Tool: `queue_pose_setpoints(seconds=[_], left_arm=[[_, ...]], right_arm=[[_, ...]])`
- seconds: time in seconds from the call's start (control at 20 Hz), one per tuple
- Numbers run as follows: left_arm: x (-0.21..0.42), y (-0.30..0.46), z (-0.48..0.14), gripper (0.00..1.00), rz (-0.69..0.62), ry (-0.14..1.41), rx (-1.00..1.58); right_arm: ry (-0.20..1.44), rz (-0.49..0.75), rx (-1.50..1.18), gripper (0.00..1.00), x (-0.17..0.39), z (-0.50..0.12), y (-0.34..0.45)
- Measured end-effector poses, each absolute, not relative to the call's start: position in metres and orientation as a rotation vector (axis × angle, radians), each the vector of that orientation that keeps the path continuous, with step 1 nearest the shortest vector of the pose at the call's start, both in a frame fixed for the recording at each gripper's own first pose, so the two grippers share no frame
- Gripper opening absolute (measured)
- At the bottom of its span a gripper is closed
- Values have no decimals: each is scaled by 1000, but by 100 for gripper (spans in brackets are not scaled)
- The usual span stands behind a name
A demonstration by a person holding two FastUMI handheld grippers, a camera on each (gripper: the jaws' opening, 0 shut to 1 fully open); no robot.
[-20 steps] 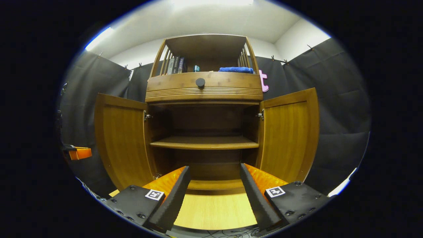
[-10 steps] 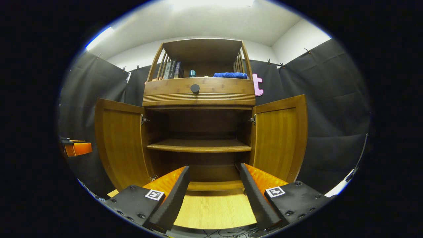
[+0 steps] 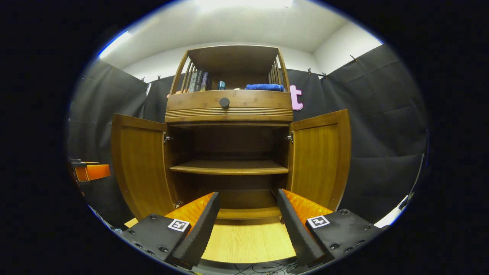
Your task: Open the right door of the double-door shoe cabinet with the right hand, and open the left door with the left hand.
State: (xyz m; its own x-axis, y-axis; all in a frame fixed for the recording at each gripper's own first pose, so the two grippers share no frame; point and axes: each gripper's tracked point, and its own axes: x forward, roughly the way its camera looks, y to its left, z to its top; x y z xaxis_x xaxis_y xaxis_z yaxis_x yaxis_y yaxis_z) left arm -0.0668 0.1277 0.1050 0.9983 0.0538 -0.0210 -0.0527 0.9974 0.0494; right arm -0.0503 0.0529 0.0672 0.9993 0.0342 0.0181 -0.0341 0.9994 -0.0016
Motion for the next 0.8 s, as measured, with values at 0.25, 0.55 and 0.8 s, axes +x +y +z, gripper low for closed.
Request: queue_pose_setpoints(seconds=[0.25, 0.55, 0.8], left_arm=[[-65, 125, 105, 89, 60, 17, 49], [-63, 126, 106, 94, 67, 9, 47], [-60, 122, 103, 92, 56, 15, 40]], right_arm=[[-19, 29, -2, 96, -51, 67, 52], [-15, 25, 0, 100, -52, 66, 50], [-14, 16, -2, 100, -52, 66, 48]])
